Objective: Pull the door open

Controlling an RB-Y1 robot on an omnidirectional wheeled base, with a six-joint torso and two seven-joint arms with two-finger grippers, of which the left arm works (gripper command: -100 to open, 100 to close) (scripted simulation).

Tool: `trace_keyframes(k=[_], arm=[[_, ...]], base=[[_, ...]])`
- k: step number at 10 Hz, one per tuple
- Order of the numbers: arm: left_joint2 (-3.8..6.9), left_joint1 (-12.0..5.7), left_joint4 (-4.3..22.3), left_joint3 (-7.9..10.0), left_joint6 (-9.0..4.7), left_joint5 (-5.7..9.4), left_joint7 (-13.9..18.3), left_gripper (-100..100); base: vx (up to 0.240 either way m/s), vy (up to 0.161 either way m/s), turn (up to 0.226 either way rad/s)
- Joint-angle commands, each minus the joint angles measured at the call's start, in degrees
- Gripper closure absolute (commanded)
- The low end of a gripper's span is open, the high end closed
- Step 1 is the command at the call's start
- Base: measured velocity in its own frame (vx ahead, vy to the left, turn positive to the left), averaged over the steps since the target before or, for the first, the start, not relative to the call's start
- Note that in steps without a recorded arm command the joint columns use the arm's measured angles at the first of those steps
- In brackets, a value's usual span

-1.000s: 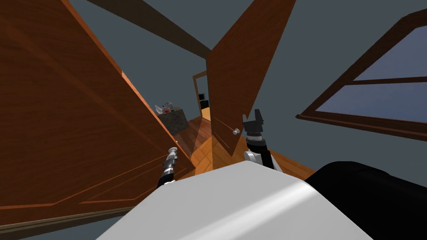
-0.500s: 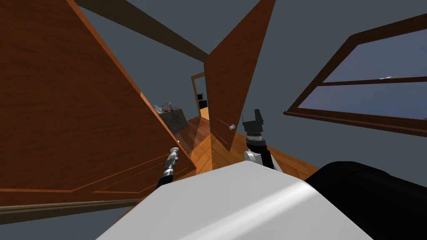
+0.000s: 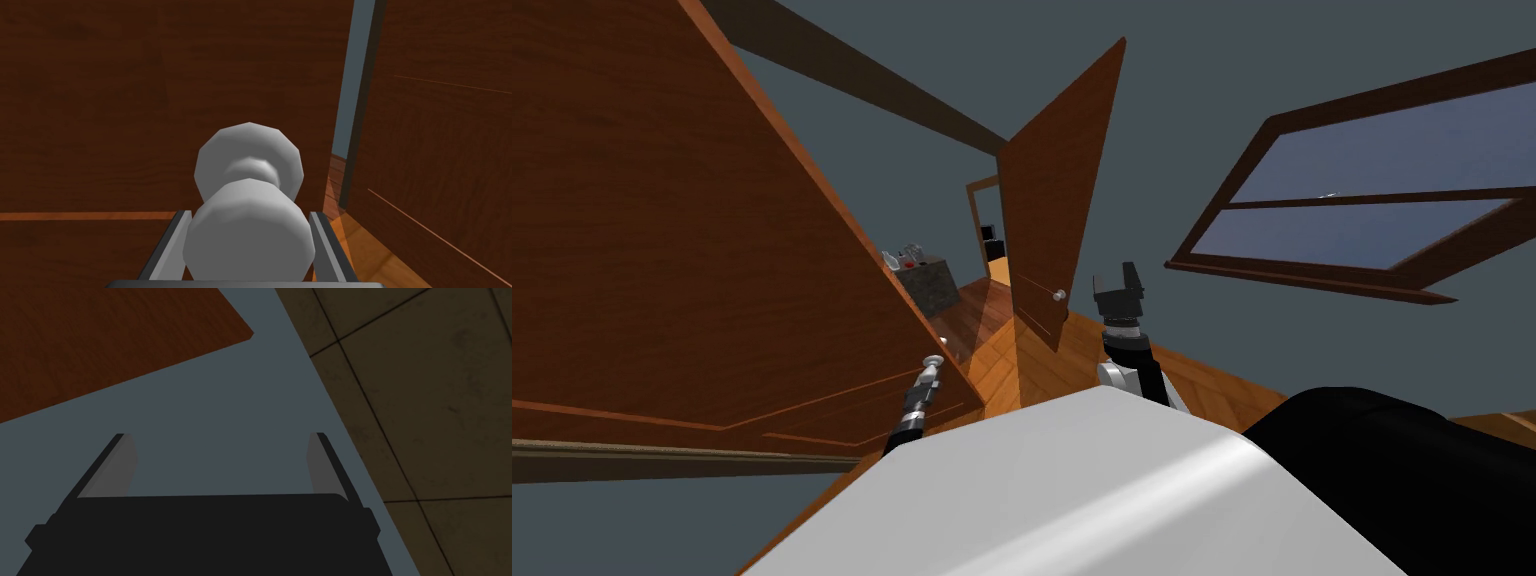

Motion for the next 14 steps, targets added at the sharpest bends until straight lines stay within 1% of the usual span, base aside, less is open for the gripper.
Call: trace_keyframes(k=[1, 2, 3, 6, 7, 10, 11, 12, 13, 14], arm=[[0.0, 0.0, 0.0, 0.0, 0.0, 0.0, 0.0, 100], [0.98, 0.91, 0.04, -1.38, -1.43, -0.56, 1.38, 100], [1.25, 1.09, 0.02, -1.68, -1.79, -0.68, 1.7, 100], [3.11, 2.35, -0.07, -3.76, -4.35, -1.51, 3.9, 100], [3.42, 2.56, -0.08, -4.1, -4.77, -1.65, 4.26, 100], [5.01, 3.64, -0.16, -5.88, -6.97, -2.36, 6.15, 100], [4.55, 3.21, 0.39, -5.67, -6.39, -2.29, 5.83, 100], [4.99, 3.62, 0.91, -6.31, -7.57, -2.63, 6.64, 100], [5.11, 3.69, 1.04, -6.44, -7.88, -2.7, 6.82, 100], [5.38, 3.84, 1.31, -6.72, -8.53, -2.86, 7.21, 100]], base=[[-0.112, 0.014, -0.017], [-0.142, 0.043, -0.135], [-0.206, 0.045, -0.105], [-0.196, 0.053, -0.098], [-0.188, 0.064, -0.086], [-0.169, 0.055, -0.082], [-0.077, 0.021, -0.021], [-0.105, 0.06, -0.153], [-0.18, 0.085, -0.145], [-0.207, 0.066, -0.117]])
